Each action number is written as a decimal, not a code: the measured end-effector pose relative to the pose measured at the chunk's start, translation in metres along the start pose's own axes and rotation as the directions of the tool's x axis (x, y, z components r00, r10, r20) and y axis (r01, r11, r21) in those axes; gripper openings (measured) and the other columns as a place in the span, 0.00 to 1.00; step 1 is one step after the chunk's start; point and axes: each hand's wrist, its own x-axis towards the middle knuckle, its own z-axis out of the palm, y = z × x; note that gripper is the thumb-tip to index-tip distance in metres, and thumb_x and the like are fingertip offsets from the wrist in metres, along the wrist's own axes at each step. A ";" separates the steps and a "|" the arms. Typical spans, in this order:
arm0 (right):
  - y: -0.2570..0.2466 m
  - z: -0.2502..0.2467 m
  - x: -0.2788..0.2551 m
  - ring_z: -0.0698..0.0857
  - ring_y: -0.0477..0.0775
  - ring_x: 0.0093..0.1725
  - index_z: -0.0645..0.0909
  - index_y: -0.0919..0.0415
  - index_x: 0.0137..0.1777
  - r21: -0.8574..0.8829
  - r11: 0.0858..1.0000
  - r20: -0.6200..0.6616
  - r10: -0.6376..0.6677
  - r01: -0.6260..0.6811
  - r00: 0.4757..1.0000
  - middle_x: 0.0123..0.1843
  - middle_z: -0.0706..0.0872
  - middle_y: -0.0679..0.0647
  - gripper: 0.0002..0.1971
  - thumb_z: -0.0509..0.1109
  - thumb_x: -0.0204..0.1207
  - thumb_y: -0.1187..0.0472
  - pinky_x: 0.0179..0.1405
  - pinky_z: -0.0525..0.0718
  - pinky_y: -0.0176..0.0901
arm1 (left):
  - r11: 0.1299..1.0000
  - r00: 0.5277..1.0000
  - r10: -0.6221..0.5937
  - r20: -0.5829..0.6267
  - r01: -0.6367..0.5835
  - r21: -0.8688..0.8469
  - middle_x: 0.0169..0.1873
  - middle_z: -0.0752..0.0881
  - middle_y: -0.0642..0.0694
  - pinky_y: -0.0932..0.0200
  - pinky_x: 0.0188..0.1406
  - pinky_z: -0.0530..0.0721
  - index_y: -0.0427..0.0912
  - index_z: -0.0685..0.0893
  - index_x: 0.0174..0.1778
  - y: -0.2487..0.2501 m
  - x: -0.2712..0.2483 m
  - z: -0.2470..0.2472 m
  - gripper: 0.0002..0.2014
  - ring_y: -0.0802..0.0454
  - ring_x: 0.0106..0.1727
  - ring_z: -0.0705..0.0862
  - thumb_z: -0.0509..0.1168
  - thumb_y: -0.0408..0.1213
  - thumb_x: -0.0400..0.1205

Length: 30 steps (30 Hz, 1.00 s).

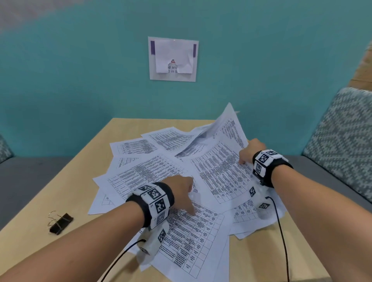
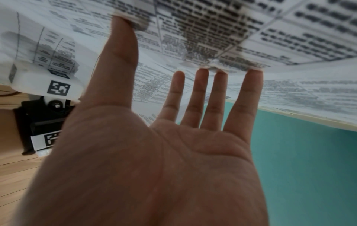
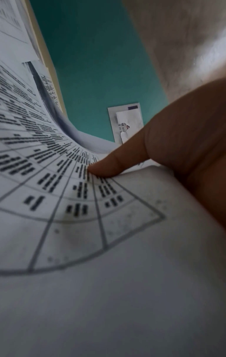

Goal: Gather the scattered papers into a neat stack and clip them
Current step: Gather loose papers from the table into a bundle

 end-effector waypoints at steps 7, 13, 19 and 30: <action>-0.009 -0.032 -0.008 0.74 0.55 0.27 0.71 0.62 0.34 -0.177 0.975 -0.125 -0.161 0.138 0.979 0.31 0.77 0.56 0.11 0.66 0.78 0.64 0.26 0.72 0.40 | 1.000 1.000 -0.003 -0.007 0.002 -0.009 0.60 0.85 0.47 0.55 0.46 0.82 0.45 0.80 0.62 0.001 0.002 -0.001 0.28 0.48 0.56 0.84 0.81 0.55 0.72; -0.037 -0.069 -0.026 0.76 0.56 0.27 0.74 0.61 0.36 -0.255 0.938 -0.224 -0.293 0.234 0.930 0.31 0.78 0.56 0.08 0.68 0.76 0.63 0.26 0.74 0.40 | 1.000 1.000 0.009 -0.006 -0.009 -0.005 0.59 0.88 0.46 0.57 0.45 0.82 0.45 0.83 0.61 0.000 0.004 -0.001 0.27 0.47 0.57 0.86 0.81 0.54 0.71; -0.061 -0.097 -0.035 0.84 0.62 0.34 0.84 0.62 0.43 0.042 0.946 -0.394 -0.279 0.320 0.876 0.35 0.84 0.57 0.05 0.66 0.73 0.65 0.33 0.84 0.47 | 0.999 0.998 0.019 -0.051 -0.022 -0.049 0.52 0.92 0.47 0.56 0.48 0.88 0.45 0.89 0.57 -0.010 0.011 -0.005 0.19 0.51 0.46 0.88 0.74 0.55 0.79; -0.078 -0.095 -0.018 0.88 0.58 0.56 0.75 0.74 0.66 0.892 0.388 -0.212 -0.093 0.232 0.973 0.59 0.87 0.57 0.54 0.93 0.37 0.56 0.66 0.82 0.57 | 0.641 0.906 -0.270 -0.326 -0.083 -0.763 0.59 0.89 0.40 0.53 0.36 0.88 0.44 0.80 0.70 -0.059 0.035 -0.035 0.15 0.43 0.45 0.88 0.58 0.33 0.89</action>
